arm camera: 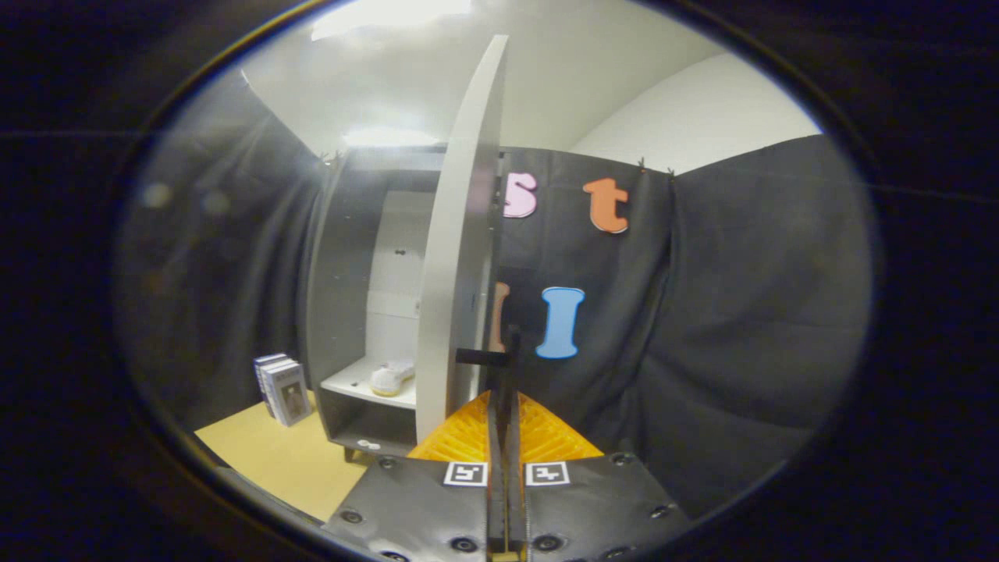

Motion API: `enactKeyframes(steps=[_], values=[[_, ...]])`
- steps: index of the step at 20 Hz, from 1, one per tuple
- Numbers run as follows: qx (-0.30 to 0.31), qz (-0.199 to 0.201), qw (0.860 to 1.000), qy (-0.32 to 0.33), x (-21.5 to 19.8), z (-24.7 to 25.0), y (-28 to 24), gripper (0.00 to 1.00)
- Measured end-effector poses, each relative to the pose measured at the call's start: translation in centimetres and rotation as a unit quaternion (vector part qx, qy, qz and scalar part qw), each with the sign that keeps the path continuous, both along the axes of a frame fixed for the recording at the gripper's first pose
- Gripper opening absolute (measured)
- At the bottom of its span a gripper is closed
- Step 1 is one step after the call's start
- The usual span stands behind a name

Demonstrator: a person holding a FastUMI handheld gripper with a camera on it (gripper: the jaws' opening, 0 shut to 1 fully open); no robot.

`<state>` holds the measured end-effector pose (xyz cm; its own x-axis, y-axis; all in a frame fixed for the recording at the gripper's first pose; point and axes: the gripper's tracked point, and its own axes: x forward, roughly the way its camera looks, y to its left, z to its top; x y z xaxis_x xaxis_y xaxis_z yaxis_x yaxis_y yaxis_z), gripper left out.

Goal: Open the shoe cabinet door, grab the shoes and put them into the shoe cabinet, then close the shoe cabinet door.

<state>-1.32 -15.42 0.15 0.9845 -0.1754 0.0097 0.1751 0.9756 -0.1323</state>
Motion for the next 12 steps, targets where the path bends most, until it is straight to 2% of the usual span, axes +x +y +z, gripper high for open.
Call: enactKeyframes(steps=[1, 4, 8, 10, 12], values=[[0.002, -0.014, 1.000, -0.001, 0.0, 0.1, -1.4, 0.03], [0.044, 0.019, 0.999, 0.002, 0.0, -0.2, -0.6, 0.03], [0.002, 0.004, 1.000, 0.009, -0.4, -0.3, -1.5, 0.03], [0.021, 0.017, 1.000, 0.002, -0.6, 0.2, -0.5, 0.03], [0.023, 0.011, 1.000, -0.013, -1.2, 1.0, -0.9, 0.02]])
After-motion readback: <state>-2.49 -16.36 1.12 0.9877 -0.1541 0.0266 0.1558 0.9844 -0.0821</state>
